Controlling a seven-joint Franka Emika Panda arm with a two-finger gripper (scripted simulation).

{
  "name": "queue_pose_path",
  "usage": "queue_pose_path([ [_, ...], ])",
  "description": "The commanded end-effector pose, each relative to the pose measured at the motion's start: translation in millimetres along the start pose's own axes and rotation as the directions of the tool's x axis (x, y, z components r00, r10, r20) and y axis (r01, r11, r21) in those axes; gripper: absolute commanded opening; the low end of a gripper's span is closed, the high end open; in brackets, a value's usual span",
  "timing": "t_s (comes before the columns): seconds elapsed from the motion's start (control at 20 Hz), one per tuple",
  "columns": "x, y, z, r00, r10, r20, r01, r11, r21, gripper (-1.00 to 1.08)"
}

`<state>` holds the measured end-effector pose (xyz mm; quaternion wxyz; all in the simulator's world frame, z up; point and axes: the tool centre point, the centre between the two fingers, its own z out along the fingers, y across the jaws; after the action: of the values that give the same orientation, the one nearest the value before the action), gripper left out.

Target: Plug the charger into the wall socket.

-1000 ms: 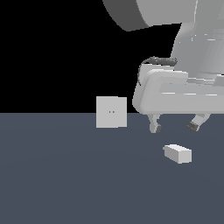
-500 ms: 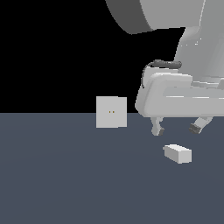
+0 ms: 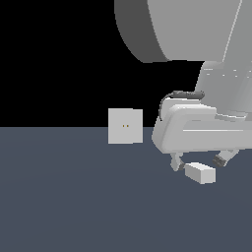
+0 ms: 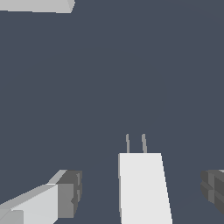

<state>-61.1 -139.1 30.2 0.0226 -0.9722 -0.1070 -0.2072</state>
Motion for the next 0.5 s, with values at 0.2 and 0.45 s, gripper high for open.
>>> queue_pose_path([
  [0.2,-7.1,0.2,16.2,1.000,-0.001,0.000,0.001,1.000,0.000,1.00],
  [0.45,-7.5,0.3,17.1,1.000,-0.001,0.000,0.001,1.000,0.000,-1.00],
])
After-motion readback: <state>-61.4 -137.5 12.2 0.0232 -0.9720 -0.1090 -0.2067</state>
